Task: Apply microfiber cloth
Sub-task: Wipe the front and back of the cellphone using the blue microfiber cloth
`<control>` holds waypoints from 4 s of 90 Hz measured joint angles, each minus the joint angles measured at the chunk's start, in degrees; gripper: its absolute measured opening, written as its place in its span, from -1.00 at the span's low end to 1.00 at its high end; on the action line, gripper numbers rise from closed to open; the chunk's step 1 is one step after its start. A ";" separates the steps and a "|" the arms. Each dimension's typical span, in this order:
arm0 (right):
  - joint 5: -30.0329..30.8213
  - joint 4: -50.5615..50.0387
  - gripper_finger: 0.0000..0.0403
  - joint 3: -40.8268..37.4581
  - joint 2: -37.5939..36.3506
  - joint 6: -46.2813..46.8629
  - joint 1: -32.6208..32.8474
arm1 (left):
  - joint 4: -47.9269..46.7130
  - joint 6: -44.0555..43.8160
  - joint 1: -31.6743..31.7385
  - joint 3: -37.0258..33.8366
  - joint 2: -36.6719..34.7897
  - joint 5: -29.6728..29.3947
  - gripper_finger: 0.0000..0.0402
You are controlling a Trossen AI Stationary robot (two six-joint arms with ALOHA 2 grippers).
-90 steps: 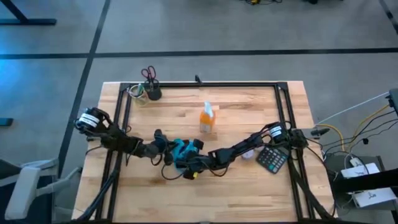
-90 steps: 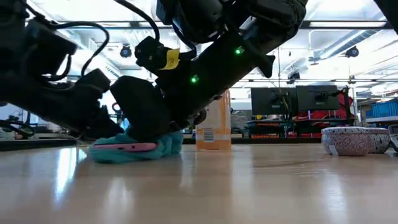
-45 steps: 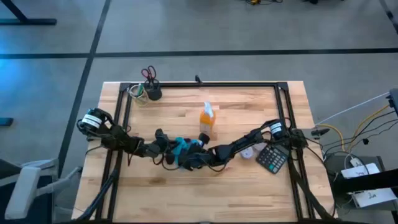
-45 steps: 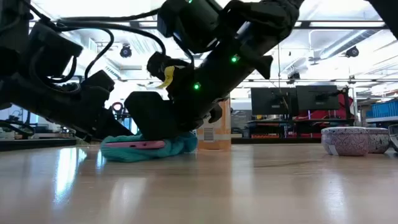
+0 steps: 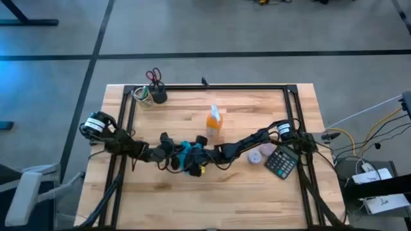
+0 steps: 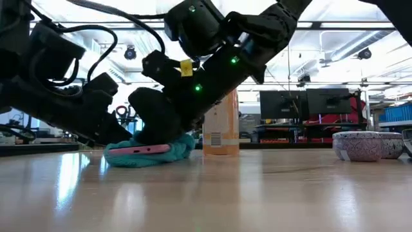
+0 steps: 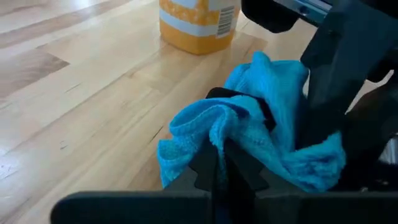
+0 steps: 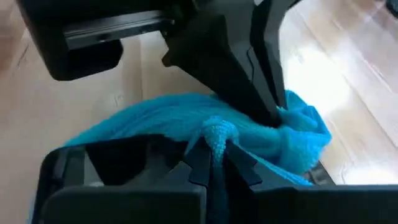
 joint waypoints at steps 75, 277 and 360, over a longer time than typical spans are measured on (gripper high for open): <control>10.79 -10.86 -1.00 -1.03 -6.34 -0.13 0.99 | 1.21 -0.37 -0.56 -1.72 -0.07 0.39 -1.00; -18.17 -2.24 -1.00 -2.93 -1.46 -2.25 -0.23 | 12.67 3.21 -3.05 -7.60 -1.80 12.44 -1.00; -21.05 5.71 -1.00 -3.24 0.07 0.11 2.27 | -12.39 8.38 7.27 11.01 1.81 7.01 -1.00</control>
